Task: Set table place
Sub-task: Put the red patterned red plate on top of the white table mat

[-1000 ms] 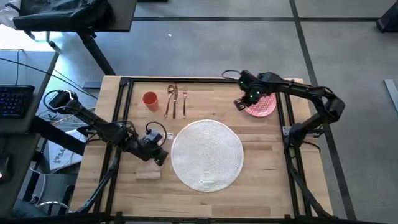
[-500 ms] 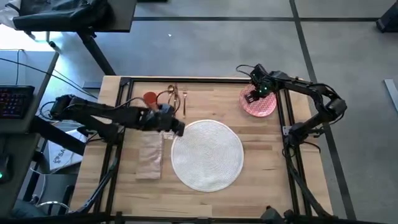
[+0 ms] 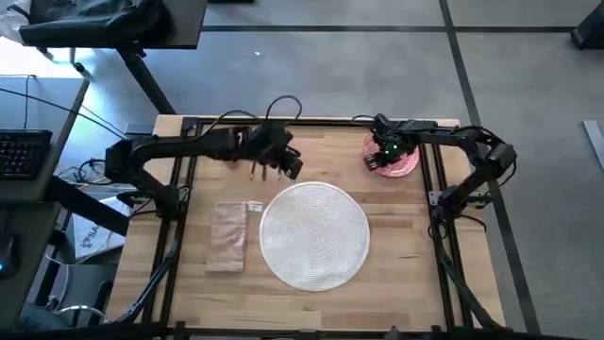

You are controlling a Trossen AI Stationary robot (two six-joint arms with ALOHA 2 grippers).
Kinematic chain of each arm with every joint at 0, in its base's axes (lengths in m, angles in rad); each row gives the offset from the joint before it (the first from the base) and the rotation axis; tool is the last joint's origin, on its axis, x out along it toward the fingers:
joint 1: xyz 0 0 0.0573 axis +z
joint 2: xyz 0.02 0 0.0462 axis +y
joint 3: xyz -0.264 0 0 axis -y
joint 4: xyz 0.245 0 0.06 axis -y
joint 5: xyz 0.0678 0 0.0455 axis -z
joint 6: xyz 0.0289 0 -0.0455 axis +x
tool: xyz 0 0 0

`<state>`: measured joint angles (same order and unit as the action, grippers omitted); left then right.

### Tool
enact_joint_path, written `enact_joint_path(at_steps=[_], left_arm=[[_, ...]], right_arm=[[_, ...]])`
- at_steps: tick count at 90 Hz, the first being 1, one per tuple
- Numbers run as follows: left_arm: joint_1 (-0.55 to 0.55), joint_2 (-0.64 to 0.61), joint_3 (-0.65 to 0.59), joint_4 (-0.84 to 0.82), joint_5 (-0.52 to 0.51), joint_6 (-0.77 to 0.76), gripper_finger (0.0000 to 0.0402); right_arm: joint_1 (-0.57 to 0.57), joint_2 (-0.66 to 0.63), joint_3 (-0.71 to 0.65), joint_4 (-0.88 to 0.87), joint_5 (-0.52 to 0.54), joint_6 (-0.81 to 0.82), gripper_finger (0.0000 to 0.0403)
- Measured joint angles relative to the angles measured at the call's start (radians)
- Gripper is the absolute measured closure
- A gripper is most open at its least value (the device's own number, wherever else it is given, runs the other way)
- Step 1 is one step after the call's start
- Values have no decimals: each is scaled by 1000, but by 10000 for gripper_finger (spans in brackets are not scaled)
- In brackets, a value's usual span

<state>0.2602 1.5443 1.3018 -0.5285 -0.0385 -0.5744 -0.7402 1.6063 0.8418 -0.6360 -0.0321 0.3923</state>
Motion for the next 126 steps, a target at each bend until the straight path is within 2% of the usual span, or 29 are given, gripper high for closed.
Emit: enact_joint_path(at_steps=[9, 31, 37, 43, 54, 65, 78, 90, 106, 126], left_arm=[[28, 25, 24, 0, 8, 69, 401], [56, 90, 45, 16, 15, 134, 402], [57, 114, 45, 33, 38, 134, 402], [57, 141, 45, 65, 74, 134, 401], [57, 195, 45, 150, 121, 129, 401], [62, 253, 51, 228, 172, 72, 401], [75, 353, 164, 193, 238, 61, 401], [75, 454, 286, 122, 240, 94, 401], [75, 550, 373, 78, 252, 72, 401], [79, 614, 386, 78, 248, 30, 401]], right_arm=[[72, 30, 22, 46, -35, 61, 348], [194, 64, 112, 215, -208, 149, 348], [204, 64, 161, 193, -215, 110, 348], [193, 64, 222, 96, -206, 65, 348], [114, 57, 322, -119, -152, -13, 347], [-28, 54, 375, -303, -157, -143, 340], [-207, 55, 365, -409, -151, -269, 309], [-339, 56, 337, -392, -160, -315, 262], [-431, 75, 268, -289, -230, -326, 199], [-453, 163, 183, -214, -337, -360, 179]])
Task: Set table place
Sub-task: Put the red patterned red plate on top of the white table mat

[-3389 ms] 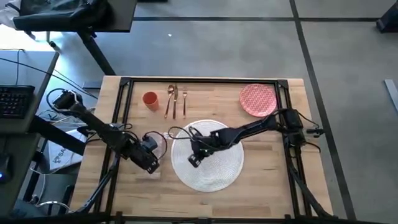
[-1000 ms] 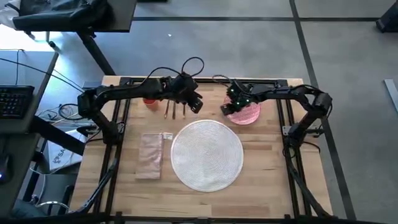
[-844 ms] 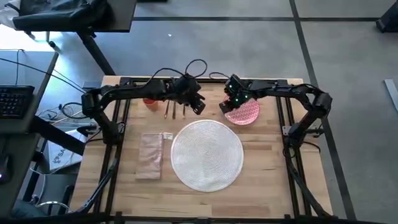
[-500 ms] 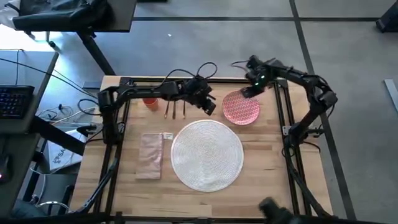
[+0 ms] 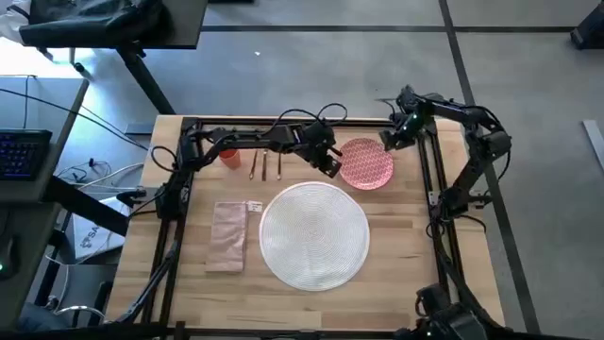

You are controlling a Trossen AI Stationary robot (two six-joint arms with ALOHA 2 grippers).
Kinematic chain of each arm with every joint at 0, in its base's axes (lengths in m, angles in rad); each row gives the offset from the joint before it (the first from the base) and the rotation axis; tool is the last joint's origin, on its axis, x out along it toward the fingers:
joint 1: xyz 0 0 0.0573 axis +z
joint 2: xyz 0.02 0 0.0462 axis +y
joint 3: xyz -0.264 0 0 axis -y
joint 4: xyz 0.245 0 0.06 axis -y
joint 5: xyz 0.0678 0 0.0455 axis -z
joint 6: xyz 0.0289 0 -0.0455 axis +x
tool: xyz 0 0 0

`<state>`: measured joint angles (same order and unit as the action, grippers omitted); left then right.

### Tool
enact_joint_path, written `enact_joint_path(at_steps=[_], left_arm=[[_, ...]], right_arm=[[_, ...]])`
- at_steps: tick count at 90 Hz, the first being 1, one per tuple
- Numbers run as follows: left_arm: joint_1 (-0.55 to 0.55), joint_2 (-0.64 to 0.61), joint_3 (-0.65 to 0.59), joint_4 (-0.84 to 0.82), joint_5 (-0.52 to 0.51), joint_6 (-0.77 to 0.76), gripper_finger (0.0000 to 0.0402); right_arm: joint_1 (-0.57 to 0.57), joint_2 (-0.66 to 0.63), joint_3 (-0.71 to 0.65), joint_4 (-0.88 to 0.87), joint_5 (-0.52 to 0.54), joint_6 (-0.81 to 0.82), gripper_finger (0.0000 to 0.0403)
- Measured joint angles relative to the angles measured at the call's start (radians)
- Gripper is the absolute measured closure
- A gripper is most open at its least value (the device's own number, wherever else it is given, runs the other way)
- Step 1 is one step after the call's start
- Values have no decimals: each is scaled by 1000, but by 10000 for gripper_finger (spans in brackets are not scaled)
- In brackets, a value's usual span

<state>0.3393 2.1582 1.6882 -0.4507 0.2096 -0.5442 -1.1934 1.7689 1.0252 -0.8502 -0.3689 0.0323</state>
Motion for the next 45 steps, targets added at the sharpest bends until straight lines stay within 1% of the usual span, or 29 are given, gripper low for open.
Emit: enact_joint_path(at_steps=[4, 21, 36, 45], left_arm=[[3, 7, 0, 3, -3, -9, 401], [4, 47, 0, 8, -12, -46, 401], [0, 78, 0, 8, -10, -82, 401], [-1, 89, 0, 20, -27, -83, 401]], right_arm=[[0, 20, -12, 18, -26, -12, 179], [-4, 72, -20, 29, -72, -53, 179], [-4, 91, -23, 36, -184, -90, 179], [-3, 93, -24, 40, -232, -98, 179]])
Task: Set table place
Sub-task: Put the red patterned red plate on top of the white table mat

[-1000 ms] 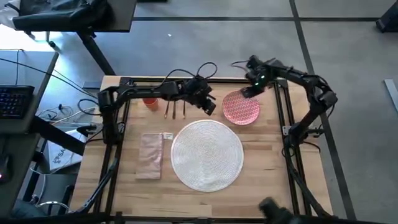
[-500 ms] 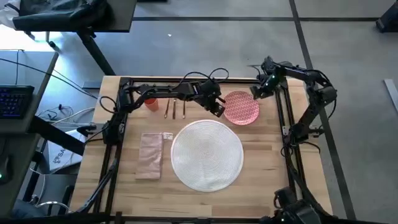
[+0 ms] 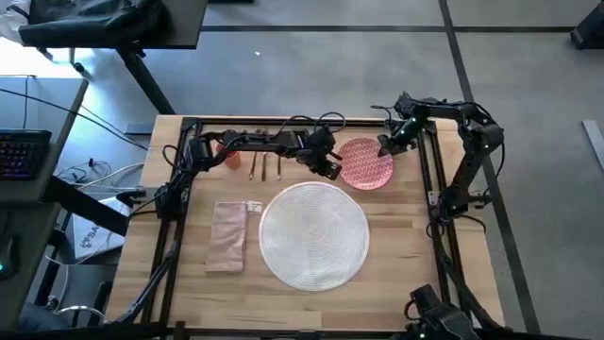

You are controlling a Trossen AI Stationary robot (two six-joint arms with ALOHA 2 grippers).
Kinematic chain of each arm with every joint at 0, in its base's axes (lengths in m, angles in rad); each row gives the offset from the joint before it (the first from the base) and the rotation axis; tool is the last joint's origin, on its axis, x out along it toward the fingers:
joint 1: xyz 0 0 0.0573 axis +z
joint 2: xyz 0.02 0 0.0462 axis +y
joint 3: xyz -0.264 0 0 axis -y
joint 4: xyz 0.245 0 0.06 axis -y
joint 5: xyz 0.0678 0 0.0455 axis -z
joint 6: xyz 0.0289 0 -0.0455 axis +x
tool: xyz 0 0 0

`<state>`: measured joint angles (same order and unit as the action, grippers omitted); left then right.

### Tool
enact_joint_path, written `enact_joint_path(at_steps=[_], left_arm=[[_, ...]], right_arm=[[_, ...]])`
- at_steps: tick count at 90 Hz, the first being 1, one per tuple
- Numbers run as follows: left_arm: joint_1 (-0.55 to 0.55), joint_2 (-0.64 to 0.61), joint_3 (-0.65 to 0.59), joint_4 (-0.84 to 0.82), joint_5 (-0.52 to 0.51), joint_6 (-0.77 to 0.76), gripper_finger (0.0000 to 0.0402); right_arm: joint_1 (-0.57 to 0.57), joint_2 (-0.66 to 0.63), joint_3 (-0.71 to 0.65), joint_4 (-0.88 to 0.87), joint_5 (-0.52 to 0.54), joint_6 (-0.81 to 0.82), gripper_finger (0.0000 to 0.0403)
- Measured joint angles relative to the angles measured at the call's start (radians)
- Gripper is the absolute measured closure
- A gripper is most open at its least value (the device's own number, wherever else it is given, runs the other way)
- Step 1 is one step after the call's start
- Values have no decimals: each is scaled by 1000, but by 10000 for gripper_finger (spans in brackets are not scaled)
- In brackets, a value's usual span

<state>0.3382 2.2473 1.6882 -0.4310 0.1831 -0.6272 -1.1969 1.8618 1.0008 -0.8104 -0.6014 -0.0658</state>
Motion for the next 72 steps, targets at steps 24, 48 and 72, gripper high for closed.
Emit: enact_joint_path(at_steps=[24, 48, 72], left_arm=[[-5, 30, 0, 41, -3, -42, 401], [-15, -47, -1, -92, -71, -5, 402], [-38, -280, 0, -347, -265, 54, 402]], right_arm=[[19, 6, -4, 10, -61, -18, 234], [52, 7, -4, 58, -82, -26, 388], [45, 6, -3, 58, -252, 2, 402]])
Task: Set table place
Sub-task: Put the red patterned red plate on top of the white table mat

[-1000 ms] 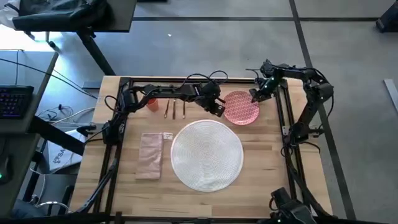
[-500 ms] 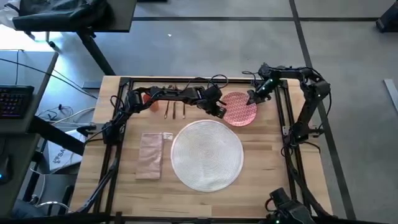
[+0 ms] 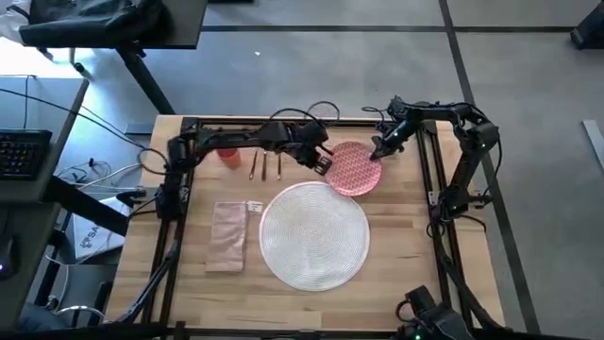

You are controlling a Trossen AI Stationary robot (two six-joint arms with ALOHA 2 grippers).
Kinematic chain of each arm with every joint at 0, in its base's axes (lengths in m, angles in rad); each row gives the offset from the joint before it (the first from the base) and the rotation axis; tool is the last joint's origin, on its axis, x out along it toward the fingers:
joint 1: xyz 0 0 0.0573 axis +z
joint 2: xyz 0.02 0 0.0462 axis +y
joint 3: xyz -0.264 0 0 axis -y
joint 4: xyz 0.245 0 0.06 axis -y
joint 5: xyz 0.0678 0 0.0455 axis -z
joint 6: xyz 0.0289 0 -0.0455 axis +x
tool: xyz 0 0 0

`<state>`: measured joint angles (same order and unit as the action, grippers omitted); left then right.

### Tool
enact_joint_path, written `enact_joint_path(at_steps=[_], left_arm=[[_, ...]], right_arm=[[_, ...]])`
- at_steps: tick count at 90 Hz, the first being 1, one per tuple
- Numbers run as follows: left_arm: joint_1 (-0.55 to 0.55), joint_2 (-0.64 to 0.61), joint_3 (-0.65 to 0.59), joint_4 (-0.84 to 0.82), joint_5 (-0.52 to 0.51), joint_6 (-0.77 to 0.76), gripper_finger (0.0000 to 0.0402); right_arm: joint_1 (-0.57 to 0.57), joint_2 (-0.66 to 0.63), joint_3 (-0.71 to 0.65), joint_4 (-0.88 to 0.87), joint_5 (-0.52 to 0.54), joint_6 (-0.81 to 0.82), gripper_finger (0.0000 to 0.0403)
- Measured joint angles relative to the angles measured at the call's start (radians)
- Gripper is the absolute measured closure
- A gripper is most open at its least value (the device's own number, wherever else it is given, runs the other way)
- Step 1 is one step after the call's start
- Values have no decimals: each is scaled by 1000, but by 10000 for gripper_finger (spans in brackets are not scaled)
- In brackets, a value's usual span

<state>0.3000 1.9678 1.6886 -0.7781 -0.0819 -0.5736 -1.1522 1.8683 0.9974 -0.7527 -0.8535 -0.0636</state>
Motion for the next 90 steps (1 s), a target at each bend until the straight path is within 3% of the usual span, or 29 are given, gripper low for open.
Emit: enact_joint_path(at_steps=[18, 32, 62, 90], left_arm=[[-47, -182, 0, -216, -190, -41, 402], [-84, -319, 0, -351, -310, -106, 402], [-166, -515, 0, -540, -489, -145, 402], [-230, -604, 0, -665, -507, -131, 402]], right_arm=[[8, -4, 0, -22, -196, 29, 403], [76, -52, 0, -70, -247, -13, 403], [406, -233, 1, -36, -207, 200, 403], [737, -208, 1, 378, -42, 616, 403]])
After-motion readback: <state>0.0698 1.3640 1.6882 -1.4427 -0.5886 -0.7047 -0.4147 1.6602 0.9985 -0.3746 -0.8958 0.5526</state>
